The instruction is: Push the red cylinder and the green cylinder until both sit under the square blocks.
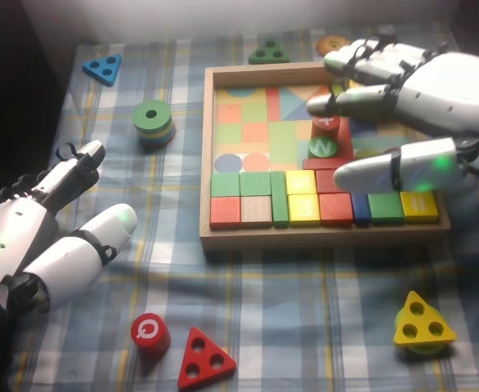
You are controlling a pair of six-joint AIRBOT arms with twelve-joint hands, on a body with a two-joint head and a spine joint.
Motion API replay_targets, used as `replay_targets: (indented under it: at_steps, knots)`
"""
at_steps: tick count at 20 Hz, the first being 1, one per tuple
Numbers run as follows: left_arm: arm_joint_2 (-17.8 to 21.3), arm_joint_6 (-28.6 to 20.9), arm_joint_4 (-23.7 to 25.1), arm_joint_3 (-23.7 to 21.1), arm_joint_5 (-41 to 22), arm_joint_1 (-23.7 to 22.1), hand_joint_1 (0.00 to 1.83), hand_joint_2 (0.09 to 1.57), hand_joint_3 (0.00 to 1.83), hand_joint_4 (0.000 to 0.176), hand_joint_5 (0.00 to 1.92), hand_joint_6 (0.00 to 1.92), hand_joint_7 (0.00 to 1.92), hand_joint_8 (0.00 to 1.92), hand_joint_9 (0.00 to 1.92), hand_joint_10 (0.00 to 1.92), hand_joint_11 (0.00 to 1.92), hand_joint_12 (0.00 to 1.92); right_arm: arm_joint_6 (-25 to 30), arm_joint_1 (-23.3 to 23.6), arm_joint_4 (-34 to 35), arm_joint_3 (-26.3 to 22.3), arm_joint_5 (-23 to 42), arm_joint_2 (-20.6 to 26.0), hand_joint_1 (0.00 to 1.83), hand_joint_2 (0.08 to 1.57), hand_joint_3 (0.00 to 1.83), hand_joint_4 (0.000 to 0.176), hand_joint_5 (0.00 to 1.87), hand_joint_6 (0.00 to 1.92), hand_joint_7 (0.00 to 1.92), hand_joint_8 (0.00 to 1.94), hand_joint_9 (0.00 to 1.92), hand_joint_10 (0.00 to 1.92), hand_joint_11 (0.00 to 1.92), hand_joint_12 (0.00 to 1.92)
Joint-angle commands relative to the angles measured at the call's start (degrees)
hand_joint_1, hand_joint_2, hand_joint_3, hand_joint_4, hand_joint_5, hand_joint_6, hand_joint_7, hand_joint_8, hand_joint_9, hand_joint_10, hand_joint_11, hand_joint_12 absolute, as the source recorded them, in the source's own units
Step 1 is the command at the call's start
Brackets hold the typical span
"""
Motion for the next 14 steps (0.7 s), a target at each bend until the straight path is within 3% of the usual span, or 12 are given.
replay_targets:
  at_steps: [1, 2, 3, 4, 5, 6, 7, 8, 10, 14]
  knots:
    - [0.0, -0.4, 2.8, 0.3, -6.3, -0.4, 0.00, 1.30, 0.00, 0.027, 0.15, 0.00, 0.38, 0.00, 0.40, 0.00, 0.34, 0.06, 0.7, 0.8, 1.2, 0.5, 5.7, 0.2, 0.00, 0.90, 0.00, 0.111, 0.40, 0.00, 0.00, 0.00, 0.00, 0.00, 0.00, 0.00]
    - [0.0, -0.4, 2.8, 0.3, -6.3, -0.4, 0.00, 1.30, 0.00, 0.033, 0.14, 0.00, 0.37, 0.00, 0.40, 0.00, 0.32, 0.05, 1.2, 0.8, 0.6, 0.6, 5.1, 0.2, 0.00, 0.89, 0.00, 0.099, 0.36, 0.00, 0.00, 0.00, 0.00, 0.00, 0.00, 0.00]
    - [0.0, -0.4, 2.8, 0.3, -6.3, -0.4, 0.00, 1.30, 0.00, 0.033, 0.14, 0.00, 0.37, 0.00, 0.40, 0.00, 0.32, 0.05, 1.6, 0.8, 0.1, 0.6, 4.6, 0.2, 0.00, 0.89, 0.00, 0.099, 0.36, 0.00, 0.00, 0.00, 0.00, 0.00, 0.00, 0.00]
    - [0.0, -0.4, 2.8, 0.3, -6.3, -0.4, 0.00, 1.31, 0.00, 0.028, 0.16, 0.01, 0.38, 0.00, 0.40, 0.00, 0.35, 0.06, 1.7, 0.8, -0.3, 0.6, 3.9, 0.3, 0.00, 0.91, 0.00, 0.068, 0.37, 0.00, 0.00, 0.00, 0.00, 0.00, 0.00, 0.00]
    - [0.0, -0.4, 2.8, 0.3, -6.3, -0.4, 0.00, 1.31, 0.00, 0.028, 0.16, 0.01, 0.38, 0.00, 0.40, 0.00, 0.35, 0.06, 1.7, 0.8, -0.4, 0.6, 3.6, 0.3, 0.00, 0.91, 0.00, 0.068, 0.37, 0.00, 0.00, 0.00, 0.00, 0.00, 0.00, 0.00]
    - [0.0, -0.4, 2.8, 0.3, -6.3, -0.4, 0.00, 1.31, 0.00, 0.025, 0.16, 0.01, 0.38, 0.01, 0.42, 0.01, 0.35, 0.06, 1.9, 0.8, -0.6, 0.6, 3.1, 0.3, 0.00, 0.93, 0.01, 0.083, 0.37, 0.00, 0.00, 0.00, 0.00, 0.00, 0.00, 0.00]
    - [0.0, -0.4, 2.7, 0.3, -6.2, -0.4, 0.00, 1.31, 0.00, 0.012, 0.17, 0.01, 0.39, 0.01, 0.42, 0.01, 0.34, 0.06, 2.1, 0.7, -0.7, 0.5, 2.8, 0.3, 0.00, 0.94, 0.01, 0.079, 0.37, 0.00, 0.00, 0.00, 0.00, 0.00, 0.00, 0.00]
    - [0.0, -0.4, 2.7, 0.3, -6.2, -0.3, 0.00, 1.30, 0.00, 0.021, 0.16, 0.01, 0.38, 0.00, 0.41, 0.01, 0.33, 0.05, 2.3, 0.3, -0.7, 0.3, 2.6, 0.5, 0.00, 0.95, 0.01, 0.058, 0.37, 0.01, 0.00, 0.00, 0.00, 0.00, 0.00, 0.00]
    - [0.0, -0.4, 2.7, 0.3, -6.1, -0.3, 0.00, 1.31, 0.00, 0.017, 0.16, 0.00, 0.39, 0.01, 0.42, 0.01, 0.34, 0.05, 2.6, -0.5, -0.7, -0.6, 1.9, 1.6, 0.00, 0.90, 0.00, 0.056, 0.40, 0.01, 0.00, 0.00, 0.00, 0.00, 0.00, 0.00]
    - [0.1, -0.4, 2.7, 0.3, -5.9, -0.3, 0.00, 1.30, 0.00, 0.028, 0.16, 0.00, 0.39, 0.00, 0.43, 0.01, 0.35, 0.05, 2.8, -2.3, -0.4, -3.1, 1.6, 5.3, 0.00, 0.83, 0.00, 0.118, 0.39, 0.00, 0.00, 0.00, 0.00, 0.00, 0.00, 0.00]
